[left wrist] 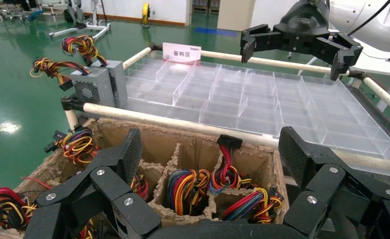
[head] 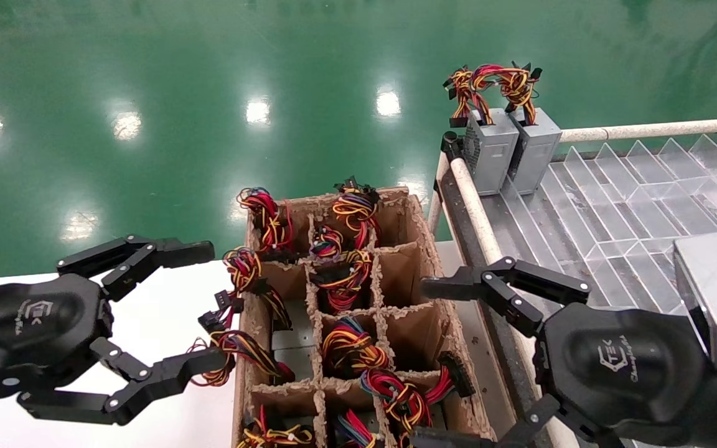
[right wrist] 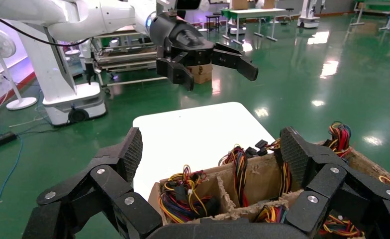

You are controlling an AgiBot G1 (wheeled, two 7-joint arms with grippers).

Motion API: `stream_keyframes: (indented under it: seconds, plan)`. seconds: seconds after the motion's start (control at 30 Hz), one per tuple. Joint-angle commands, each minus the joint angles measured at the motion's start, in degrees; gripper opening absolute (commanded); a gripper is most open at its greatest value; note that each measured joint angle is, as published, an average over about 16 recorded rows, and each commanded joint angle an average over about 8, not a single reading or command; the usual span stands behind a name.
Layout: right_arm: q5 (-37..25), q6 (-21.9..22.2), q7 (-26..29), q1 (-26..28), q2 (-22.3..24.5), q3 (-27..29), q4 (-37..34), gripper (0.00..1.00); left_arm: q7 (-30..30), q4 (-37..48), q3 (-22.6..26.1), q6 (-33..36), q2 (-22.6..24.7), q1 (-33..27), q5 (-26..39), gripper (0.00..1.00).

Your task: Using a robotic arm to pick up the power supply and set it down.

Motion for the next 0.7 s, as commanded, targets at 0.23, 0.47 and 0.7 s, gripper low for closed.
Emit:
stream_keyframes:
  seconds: [0.23, 0.47, 0.7]
  plan:
    - [-0.3, 0.2, -0.2, 0.3, -0.2, 0.0, -0.4, 1.00, 0.0, 0.0, 0.0, 0.0, 0.0, 0.0, 0.0, 1.00]
    - [-0.4, 0.3, -0.2, 0.4, -0.2, -0.1, -0.6, 1.00, 0.0, 0.0, 0.0, 0.0, 0.0, 0.0, 0.0, 1.00]
    - [-0.5, 0.4, -0.2, 0.5, -0.3, -0.1, -0.6, 1.00, 0.0, 0.0, 0.0, 0.0, 0.0, 0.0, 0.0, 1.00]
